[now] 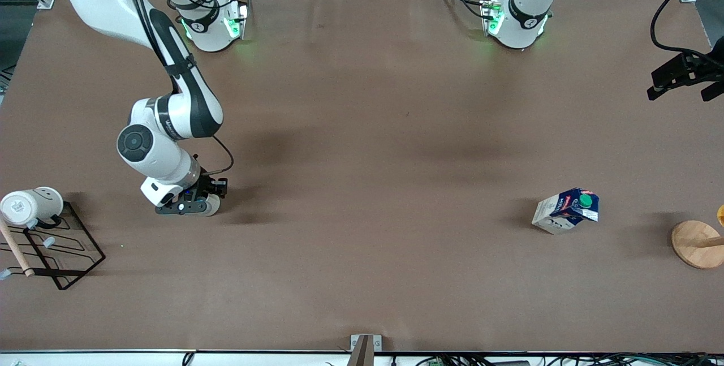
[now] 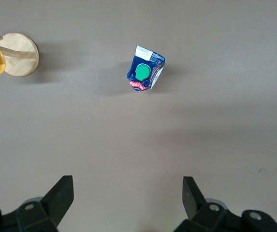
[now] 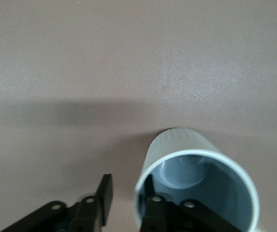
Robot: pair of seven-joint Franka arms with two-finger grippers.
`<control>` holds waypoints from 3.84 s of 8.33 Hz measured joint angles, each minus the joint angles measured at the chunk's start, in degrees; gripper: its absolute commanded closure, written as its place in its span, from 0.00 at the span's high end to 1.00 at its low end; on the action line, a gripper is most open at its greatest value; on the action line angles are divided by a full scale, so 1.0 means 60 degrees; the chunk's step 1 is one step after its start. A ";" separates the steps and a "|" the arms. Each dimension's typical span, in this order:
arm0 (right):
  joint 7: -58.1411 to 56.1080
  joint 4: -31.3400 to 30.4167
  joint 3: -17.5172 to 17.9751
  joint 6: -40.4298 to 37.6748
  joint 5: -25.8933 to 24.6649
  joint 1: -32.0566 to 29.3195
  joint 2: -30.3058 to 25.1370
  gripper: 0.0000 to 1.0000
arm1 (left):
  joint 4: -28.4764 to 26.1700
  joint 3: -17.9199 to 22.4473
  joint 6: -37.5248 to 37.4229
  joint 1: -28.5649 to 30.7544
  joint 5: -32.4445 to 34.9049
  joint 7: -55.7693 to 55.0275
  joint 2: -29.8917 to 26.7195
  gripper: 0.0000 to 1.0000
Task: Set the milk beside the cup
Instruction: 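Grip the mug rim with the right gripper while the left gripper reaches the carton, then slide the mug to mid-table with the right gripper while the left gripper grasps the carton, then release the mug and withdraw the right gripper while the left gripper lifts the carton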
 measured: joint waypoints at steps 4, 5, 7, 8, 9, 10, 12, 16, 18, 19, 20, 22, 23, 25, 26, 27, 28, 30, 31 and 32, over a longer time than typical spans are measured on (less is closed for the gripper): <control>0.0587 0.0446 0.0003 -0.0359 0.0035 0.0037 -0.0068 0.00 | 0.0009 -0.0021 0.0000 -0.0016 0.0000 -0.0024 0.0233 1.00; 0.1201 0.0980 0.0047 -0.1269 0.0036 0.0251 -0.0149 0.00 | 0.0008 -0.0022 0.0051 -0.0011 0.0000 -0.0024 0.0328 1.00; 0.2216 0.2253 0.0130 -0.2525 0.0054 0.1501 -0.0285 0.00 | -0.0038 -0.0027 0.1038 -0.0012 0.0000 0.0094 0.1106 1.00; 0.2810 0.2673 0.0155 -0.2567 0.0062 0.2363 -0.0274 0.00 | -0.0071 -0.0030 0.1677 -0.0014 0.0000 0.0318 0.1700 1.00; 0.3380 0.3050 0.0170 -0.2559 0.0061 0.3208 -0.0161 0.00 | -0.0144 -0.0035 0.2386 -0.0017 0.0000 0.0493 0.2293 1.00; 0.3787 0.3623 0.0169 -0.2507 0.0060 0.3836 0.0305 0.00 | -0.0355 -0.0041 0.3168 -0.0018 0.0000 0.0561 0.2739 1.00; 0.4111 0.5496 0.0147 -0.2308 0.0050 0.4472 0.2088 0.00 | -0.1316 -0.0058 0.4781 -0.0026 0.0000 0.0817 0.3108 1.00; 0.4149 0.7288 0.0062 -0.1337 -0.0018 0.5147 0.4310 0.07 | -0.2347 -0.0192 0.6292 -0.0078 0.0001 0.0928 0.3467 1.00; 0.4148 0.7324 0.0031 -0.1395 -0.0212 0.5195 0.4323 0.58 | -0.2452 -0.0281 0.6650 -0.0075 0.0001 0.1156 0.3692 0.99; 0.4149 0.7324 0.0031 -0.1395 -0.0222 0.5195 0.4348 1.00 | -0.2473 -0.0280 0.6793 -0.0056 0.0001 0.1269 0.3850 0.94; 0.4152 0.7324 0.0031 -0.1395 -0.0221 0.5196 0.4368 1.00 | -0.2481 -0.0280 0.6938 -0.0044 0.0001 0.1301 0.4015 0.80; 0.4157 0.7326 0.0034 -0.1396 -0.0221 0.5251 0.4371 1.00 | -0.2482 -0.0287 0.7116 -0.0057 0.0001 0.1308 0.4188 0.58; 0.4170 0.7372 0.0034 -0.1394 -0.0221 0.5279 0.4369 1.00 | -0.2477 -0.0293 0.7132 -0.0057 0.0001 0.1308 0.4188 0.50; 0.4769 0.7658 0.0010 -0.1398 -0.0193 0.5266 0.4215 1.00 | -0.2379 -0.0324 0.7135 -0.0065 0.0000 0.1308 0.4183 0.44; 0.5013 0.7777 -0.0041 -0.1629 -0.0190 0.5236 0.3953 1.00 | -0.2232 -0.0363 0.7138 -0.0070 -0.0002 0.1271 0.4175 0.44; 0.5049 0.7890 -0.0178 -0.2926 -0.0328 0.5215 0.3370 1.00 | -0.2015 -0.0630 0.7129 -0.0050 -0.0064 0.0912 0.4141 0.44; 0.5065 0.7900 -0.0428 -0.4458 -0.0436 0.5118 0.2556 0.99 | -0.1780 -0.1158 0.7038 -0.0060 -0.0106 0.0071 0.4088 0.44; 0.4862 0.7296 -0.0623 -0.5920 -0.0530 0.4275 0.0998 0.99 | -0.1381 -0.2349 0.6406 -0.0100 -0.0145 -0.1824 0.3889 0.44; 0.4263 0.6183 -0.0652 -0.6105 -0.0572 0.3533 -0.0215 0.99 | -0.1244 -0.3202 0.6134 -0.0141 -0.0149 -0.3123 0.3752 0.44; 0.3538 0.5134 -0.0672 -0.6219 -0.0602 0.2882 -0.1313 0.99 | -0.1223 -0.3964 0.6059 -0.0199 -0.0147 -0.4307 0.3679 0.44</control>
